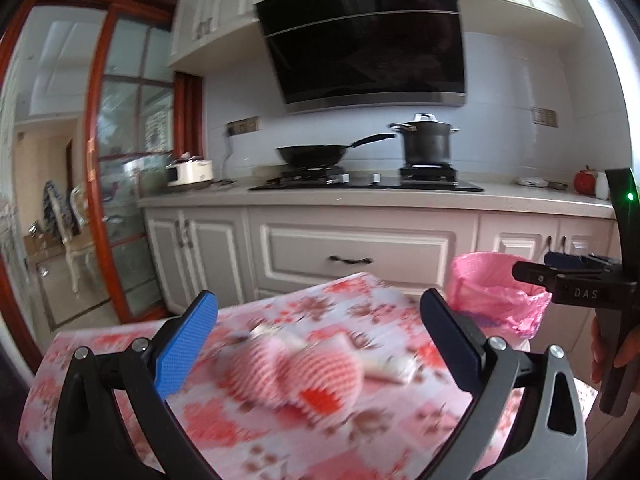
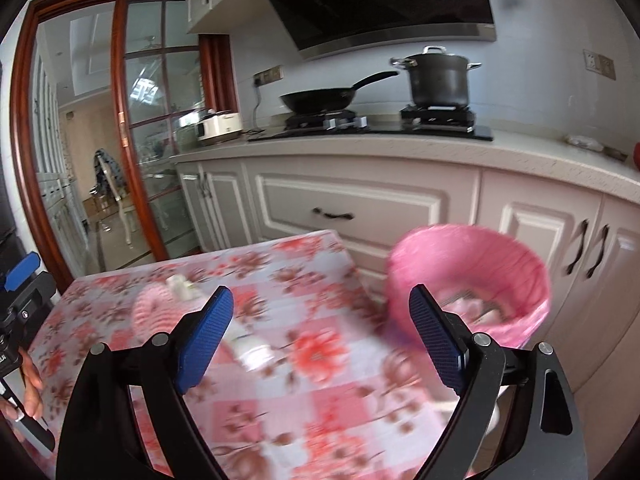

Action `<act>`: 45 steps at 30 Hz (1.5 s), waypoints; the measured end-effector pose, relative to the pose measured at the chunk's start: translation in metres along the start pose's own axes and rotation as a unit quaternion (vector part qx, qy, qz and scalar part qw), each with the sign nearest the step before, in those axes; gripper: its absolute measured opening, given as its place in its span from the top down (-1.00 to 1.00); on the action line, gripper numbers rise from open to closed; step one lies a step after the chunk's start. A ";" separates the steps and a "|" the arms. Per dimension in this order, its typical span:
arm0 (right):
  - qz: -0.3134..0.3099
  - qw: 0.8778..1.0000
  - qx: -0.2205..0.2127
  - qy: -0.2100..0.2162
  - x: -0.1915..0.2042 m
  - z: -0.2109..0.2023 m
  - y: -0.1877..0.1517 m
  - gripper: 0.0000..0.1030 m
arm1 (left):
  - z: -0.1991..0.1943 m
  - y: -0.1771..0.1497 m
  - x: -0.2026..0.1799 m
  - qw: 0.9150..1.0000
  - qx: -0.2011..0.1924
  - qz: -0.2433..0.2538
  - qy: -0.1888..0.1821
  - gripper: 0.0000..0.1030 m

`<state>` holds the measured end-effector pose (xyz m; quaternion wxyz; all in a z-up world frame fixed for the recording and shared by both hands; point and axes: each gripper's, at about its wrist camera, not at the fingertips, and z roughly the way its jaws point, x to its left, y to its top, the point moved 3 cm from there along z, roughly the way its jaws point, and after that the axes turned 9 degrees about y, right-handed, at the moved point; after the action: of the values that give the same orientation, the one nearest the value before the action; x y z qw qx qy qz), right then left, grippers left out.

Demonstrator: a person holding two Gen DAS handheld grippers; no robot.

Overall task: Collect trash
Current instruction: 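Move both open tools back toward the pink foam nets on the table, then grasp a pink foam net with the right tool while the left tool grasps another net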

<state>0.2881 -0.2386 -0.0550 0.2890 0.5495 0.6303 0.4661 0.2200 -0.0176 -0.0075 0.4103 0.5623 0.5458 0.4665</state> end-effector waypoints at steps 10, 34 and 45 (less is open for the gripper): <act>-0.019 0.998 0.051 0.038 0.067 0.020 -0.039 -0.64 | -0.022 -0.050 0.068 0.996 0.069 -0.033 0.048 -0.91; 0.045 0.992 0.112 0.047 0.149 0.156 -0.050 -0.64 | -0.009 -0.101 0.143 0.986 0.097 -0.061 0.118 -0.91; 0.062 0.986 0.157 0.014 0.145 0.199 -0.071 -0.64 | 0.002 -0.111 0.166 0.982 0.110 -0.078 0.132 -0.90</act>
<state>0.3999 -0.0427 -0.1769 0.1610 0.6193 0.6644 0.3862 0.1916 0.1550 -0.1035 0.3060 0.4931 0.6852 0.4402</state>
